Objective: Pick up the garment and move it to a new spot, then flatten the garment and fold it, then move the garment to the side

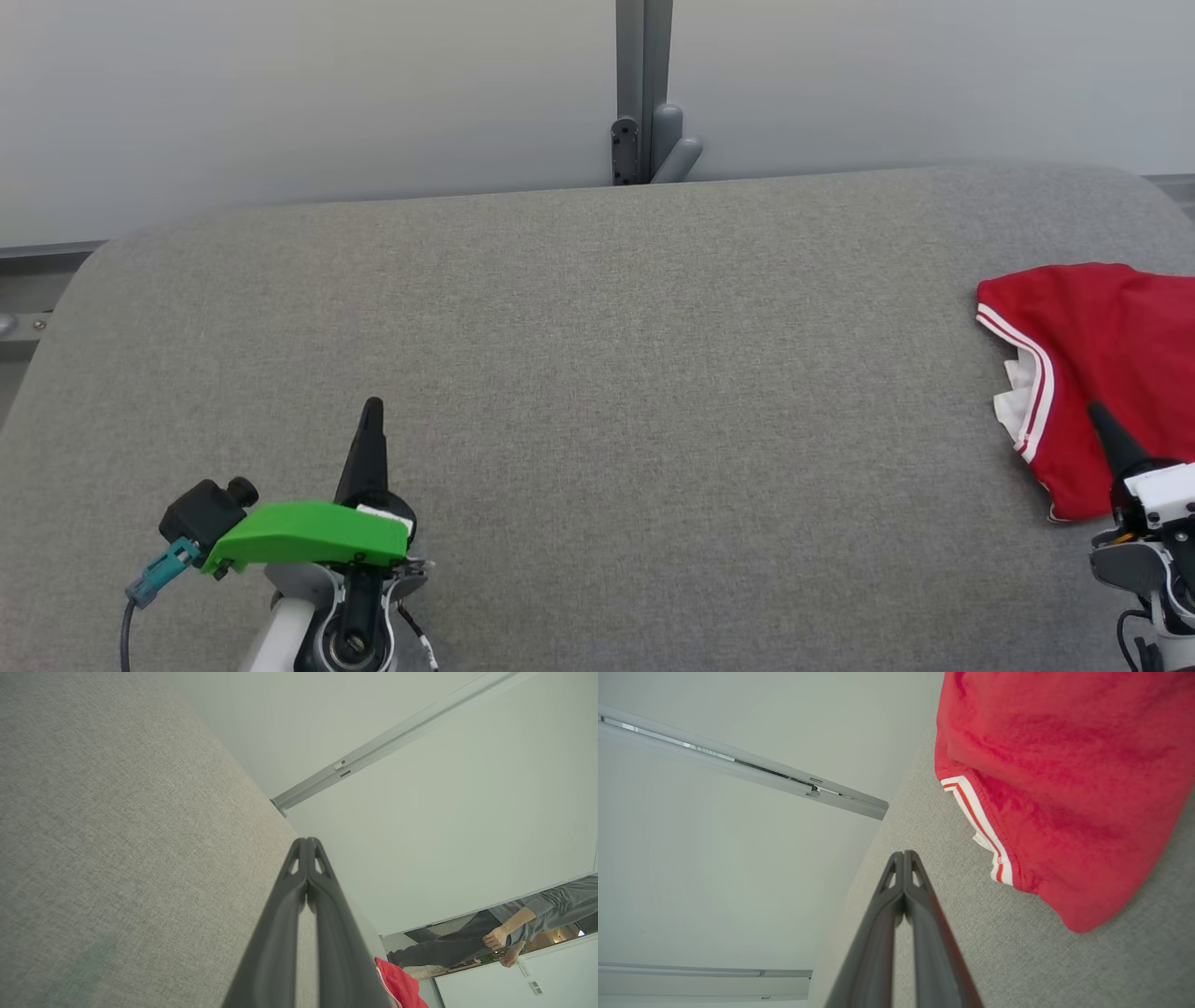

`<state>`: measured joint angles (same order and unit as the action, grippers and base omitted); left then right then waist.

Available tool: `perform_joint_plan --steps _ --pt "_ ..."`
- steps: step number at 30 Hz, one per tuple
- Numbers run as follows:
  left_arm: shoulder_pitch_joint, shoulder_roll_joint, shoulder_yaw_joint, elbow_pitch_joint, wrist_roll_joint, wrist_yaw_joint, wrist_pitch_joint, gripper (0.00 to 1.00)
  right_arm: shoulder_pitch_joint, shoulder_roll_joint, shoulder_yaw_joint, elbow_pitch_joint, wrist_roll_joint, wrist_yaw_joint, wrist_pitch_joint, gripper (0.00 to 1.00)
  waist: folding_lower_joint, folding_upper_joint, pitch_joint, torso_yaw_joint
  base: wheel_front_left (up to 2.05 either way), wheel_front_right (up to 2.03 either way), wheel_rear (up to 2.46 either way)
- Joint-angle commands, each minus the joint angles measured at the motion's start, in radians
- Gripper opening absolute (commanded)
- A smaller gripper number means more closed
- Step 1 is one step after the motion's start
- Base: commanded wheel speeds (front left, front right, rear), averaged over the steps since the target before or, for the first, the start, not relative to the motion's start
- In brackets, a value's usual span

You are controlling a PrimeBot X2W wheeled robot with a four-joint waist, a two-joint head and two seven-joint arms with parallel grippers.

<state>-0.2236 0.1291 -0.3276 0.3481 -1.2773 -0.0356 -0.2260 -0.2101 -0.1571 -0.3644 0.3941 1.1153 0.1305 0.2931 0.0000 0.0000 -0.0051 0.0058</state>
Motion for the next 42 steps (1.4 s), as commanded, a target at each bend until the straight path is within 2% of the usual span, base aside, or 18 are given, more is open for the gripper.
perform_joint_plan --steps 1,42 --pt "-0.034 -0.003 0.001 0.001 -0.03 -0.011 -0.005 0.0 -0.03 -0.012 -0.011 0.002 0.027 0.001 0.01 0.0 0.0 0.0 0.001 0.0 0.0 0.0 0.0" --pt "-0.147 -0.062 -0.01 0.109 -0.363 -0.078 -0.031 0.0 -0.158 -0.038 -0.12 0.145 0.353 0.0 0.148 0.0 0.0 0.0 0.034 -0.005 0.0 0.0 0.0"
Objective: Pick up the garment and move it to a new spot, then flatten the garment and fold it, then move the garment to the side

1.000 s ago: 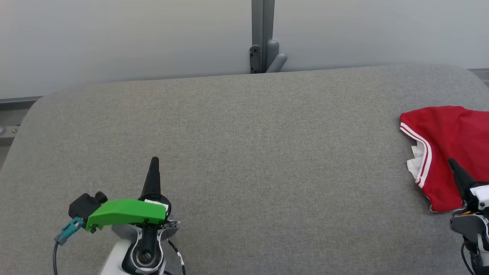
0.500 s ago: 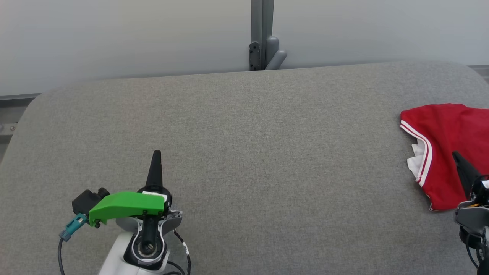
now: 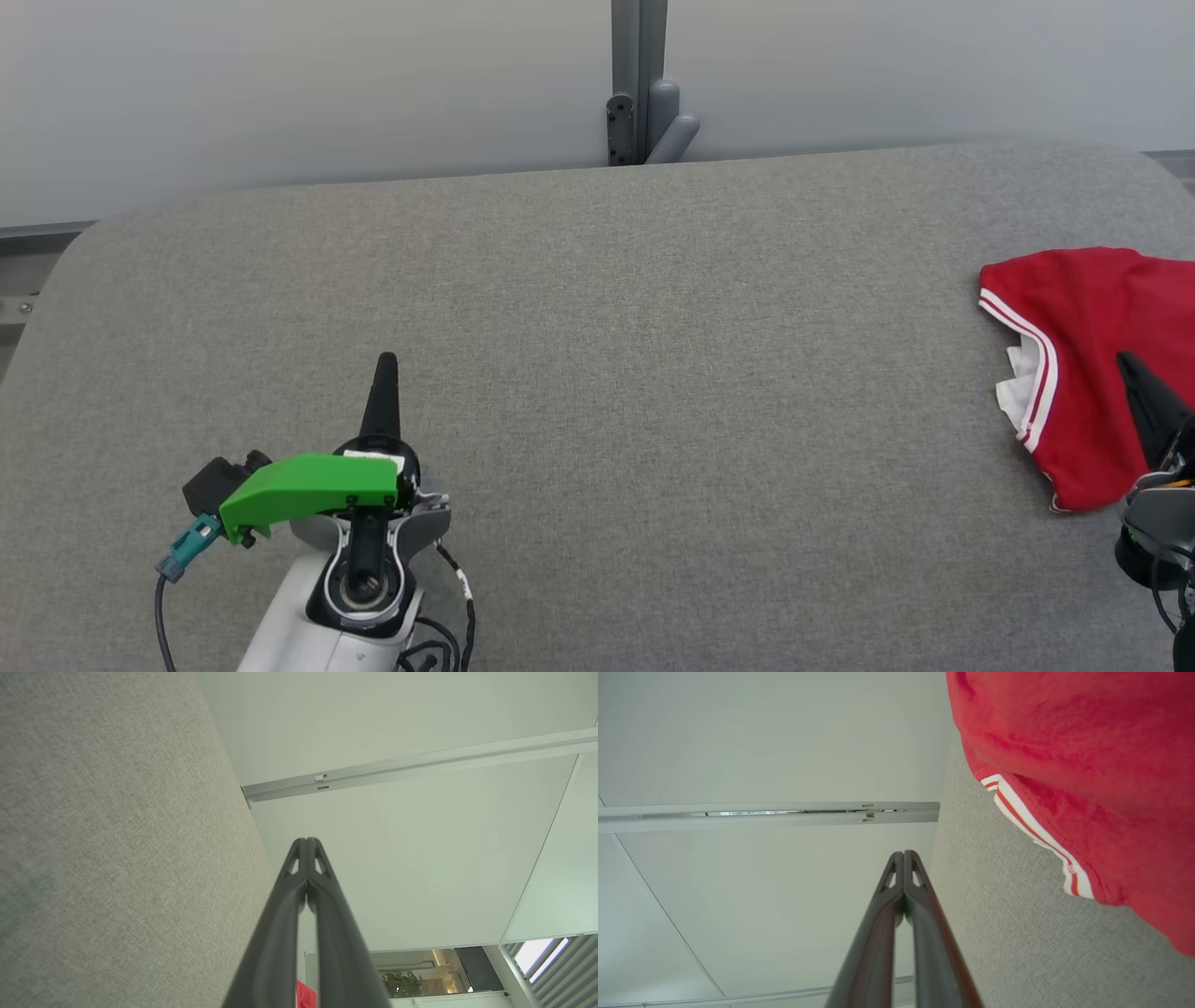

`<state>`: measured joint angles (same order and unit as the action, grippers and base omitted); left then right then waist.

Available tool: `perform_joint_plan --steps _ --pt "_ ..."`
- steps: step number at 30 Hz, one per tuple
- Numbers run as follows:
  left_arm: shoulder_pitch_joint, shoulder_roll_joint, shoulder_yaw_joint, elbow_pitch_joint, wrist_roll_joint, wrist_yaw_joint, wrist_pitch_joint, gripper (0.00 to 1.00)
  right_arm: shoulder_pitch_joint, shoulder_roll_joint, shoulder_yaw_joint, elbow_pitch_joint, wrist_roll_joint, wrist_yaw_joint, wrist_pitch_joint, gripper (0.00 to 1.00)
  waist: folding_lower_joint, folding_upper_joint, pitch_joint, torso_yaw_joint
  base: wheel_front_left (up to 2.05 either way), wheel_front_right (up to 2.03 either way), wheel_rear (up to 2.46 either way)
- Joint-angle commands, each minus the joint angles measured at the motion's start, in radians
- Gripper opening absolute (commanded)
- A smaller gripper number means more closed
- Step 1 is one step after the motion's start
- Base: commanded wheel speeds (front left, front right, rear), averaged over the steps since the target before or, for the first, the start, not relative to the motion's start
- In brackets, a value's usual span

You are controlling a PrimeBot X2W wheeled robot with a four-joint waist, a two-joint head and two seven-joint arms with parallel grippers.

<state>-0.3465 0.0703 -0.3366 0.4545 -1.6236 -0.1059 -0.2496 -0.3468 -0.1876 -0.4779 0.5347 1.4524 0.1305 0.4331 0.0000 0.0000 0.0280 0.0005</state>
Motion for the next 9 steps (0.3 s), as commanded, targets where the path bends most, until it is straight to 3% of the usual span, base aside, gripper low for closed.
perform_joint_plan --steps 1,9 --pt "-0.027 -0.005 -0.001 0.005 -0.025 -0.009 -0.007 0.0 -0.023 -0.008 -0.009 0.007 0.023 0.0 0.01 0.0 0.0 0.0 0.002 0.0 0.0 0.0 0.0" --pt "-0.042 -0.012 -0.002 0.02 -0.068 -0.018 -0.01 0.0 -0.04 -0.011 -0.025 0.028 0.068 0.0 0.03 0.0 0.0 0.0 0.007 -0.001 0.0 0.0 0.0"
